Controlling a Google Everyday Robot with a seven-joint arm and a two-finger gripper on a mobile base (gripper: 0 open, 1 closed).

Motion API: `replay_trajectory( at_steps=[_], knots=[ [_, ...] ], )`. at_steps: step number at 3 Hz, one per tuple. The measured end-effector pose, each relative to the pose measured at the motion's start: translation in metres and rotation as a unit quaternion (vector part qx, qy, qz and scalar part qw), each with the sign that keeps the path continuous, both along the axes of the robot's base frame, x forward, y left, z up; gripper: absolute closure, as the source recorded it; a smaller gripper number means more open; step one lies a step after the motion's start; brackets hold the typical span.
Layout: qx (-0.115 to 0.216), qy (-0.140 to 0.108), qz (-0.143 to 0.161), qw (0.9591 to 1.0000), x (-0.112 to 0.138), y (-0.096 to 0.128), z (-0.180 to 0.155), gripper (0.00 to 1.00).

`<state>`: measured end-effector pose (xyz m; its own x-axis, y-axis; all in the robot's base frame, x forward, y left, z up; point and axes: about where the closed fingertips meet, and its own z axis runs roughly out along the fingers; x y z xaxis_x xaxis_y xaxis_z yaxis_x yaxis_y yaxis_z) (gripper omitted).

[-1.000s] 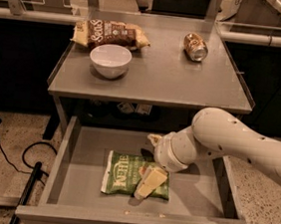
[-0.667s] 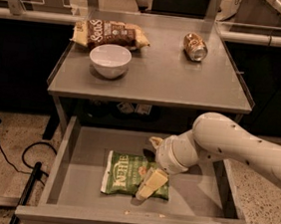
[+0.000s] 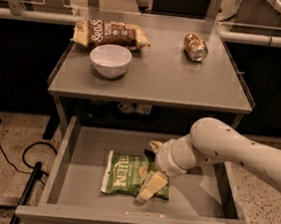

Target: Pick green jalapeno chip bag from top drawer and place on counter

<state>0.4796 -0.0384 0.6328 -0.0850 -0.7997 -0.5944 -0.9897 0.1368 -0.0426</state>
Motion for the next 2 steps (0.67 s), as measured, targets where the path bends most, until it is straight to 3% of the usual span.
replay_trajectory(
  at_steps=[2],
  knots=[
    [-0.015,0.023,0.042,0.9987,-0.004,0.022,-0.033,0.0]
  ],
)
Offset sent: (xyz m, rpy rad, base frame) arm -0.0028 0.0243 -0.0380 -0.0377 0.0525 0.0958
